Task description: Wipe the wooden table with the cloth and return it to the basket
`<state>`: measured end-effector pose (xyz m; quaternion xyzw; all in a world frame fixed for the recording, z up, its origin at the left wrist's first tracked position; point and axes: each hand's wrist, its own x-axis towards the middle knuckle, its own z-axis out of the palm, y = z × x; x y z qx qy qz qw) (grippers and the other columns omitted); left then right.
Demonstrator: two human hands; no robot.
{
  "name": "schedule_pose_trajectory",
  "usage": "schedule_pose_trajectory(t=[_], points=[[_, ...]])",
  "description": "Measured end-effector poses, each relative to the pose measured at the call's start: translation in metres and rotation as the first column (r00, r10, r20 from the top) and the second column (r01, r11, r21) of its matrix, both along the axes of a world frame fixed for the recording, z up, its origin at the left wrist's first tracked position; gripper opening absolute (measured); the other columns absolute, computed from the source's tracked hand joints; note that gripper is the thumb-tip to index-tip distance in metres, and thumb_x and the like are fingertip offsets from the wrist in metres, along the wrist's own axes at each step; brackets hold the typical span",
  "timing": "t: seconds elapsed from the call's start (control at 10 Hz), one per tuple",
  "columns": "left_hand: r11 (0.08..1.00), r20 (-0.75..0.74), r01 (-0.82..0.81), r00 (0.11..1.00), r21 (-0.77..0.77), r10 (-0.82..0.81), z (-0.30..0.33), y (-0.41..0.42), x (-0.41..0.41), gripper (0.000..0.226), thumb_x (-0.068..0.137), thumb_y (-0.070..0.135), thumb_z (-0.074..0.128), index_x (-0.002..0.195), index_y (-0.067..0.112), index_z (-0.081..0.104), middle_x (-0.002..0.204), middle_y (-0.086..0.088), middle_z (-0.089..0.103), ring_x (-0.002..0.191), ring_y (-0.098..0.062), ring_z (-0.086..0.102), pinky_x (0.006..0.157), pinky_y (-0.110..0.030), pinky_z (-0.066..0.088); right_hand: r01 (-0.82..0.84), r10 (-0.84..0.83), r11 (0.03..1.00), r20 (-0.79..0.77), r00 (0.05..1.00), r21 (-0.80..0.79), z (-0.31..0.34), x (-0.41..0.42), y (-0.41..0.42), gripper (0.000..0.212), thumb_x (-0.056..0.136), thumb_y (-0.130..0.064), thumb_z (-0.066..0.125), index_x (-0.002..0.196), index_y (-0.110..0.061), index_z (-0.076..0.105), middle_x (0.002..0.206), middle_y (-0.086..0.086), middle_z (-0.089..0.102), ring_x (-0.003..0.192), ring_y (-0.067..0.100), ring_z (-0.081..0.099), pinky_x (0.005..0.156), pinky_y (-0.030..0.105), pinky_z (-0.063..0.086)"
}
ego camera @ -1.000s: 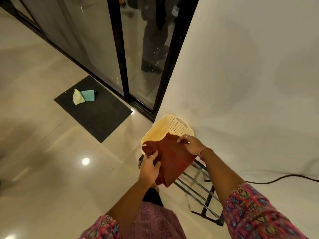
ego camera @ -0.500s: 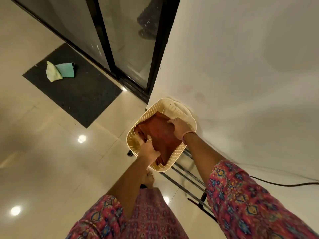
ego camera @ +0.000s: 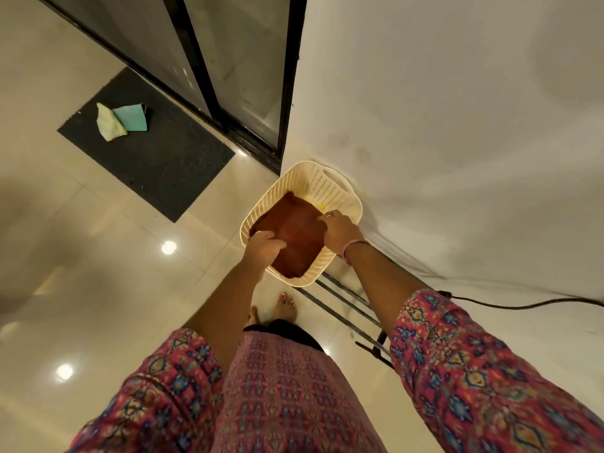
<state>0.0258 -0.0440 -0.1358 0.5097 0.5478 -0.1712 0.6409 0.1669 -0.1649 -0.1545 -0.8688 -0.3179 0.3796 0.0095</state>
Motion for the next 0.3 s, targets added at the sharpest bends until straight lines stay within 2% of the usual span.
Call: schedule_pose_trajectory(t=[0.1,0.2,0.3], points=[[0.999,0.031,-0.029,0.999,-0.03,0.03,0.027,-0.004,-0.006,0.05,0.092,0.013,0.057,0.14,0.01,0.044,0.137,-0.015,0.048,0.123,-0.031,0.048,0.099,-0.036,0.043,0.006,-0.006,1.0,0.032,0.999,0.003,0.026,-0.009,-0.008,0.048,0.093,-0.009,0.046,0.14,-0.018,0.046,0.143,0.006,0.041,0.126,0.029,0.045,0.1,0.042,0.042],[0.999,0.069,-0.028,0.997,-0.043,0.031,0.051,-0.009,-0.009,0.041,0.093,0.012,0.055,0.134,0.01,0.049,0.12,-0.011,0.056,0.111,-0.025,0.054,0.084,-0.032,0.044,0.001,-0.004,0.999,0.087,0.996,0.033,0.046,-0.017,-0.015,0.047,0.093,-0.013,0.045,0.14,-0.018,0.046,0.141,0.007,0.043,0.125,0.03,0.046,0.098,0.043,0.042],[1.0,0.114,0.008,0.993,0.001,-0.008,0.074,-0.016,-0.012,0.036,0.095,0.012,0.053,0.131,0.009,0.05,0.099,-0.006,0.056,0.096,-0.02,0.054,0.077,-0.03,0.045,-0.002,-0.007,0.998,0.142,0.99,0.058,0.065,-0.029,-0.02,0.046,0.094,-0.015,0.043,0.139,-0.017,0.045,0.14,0.008,0.044,0.125,0.03,0.045,0.097,0.044,0.042]])
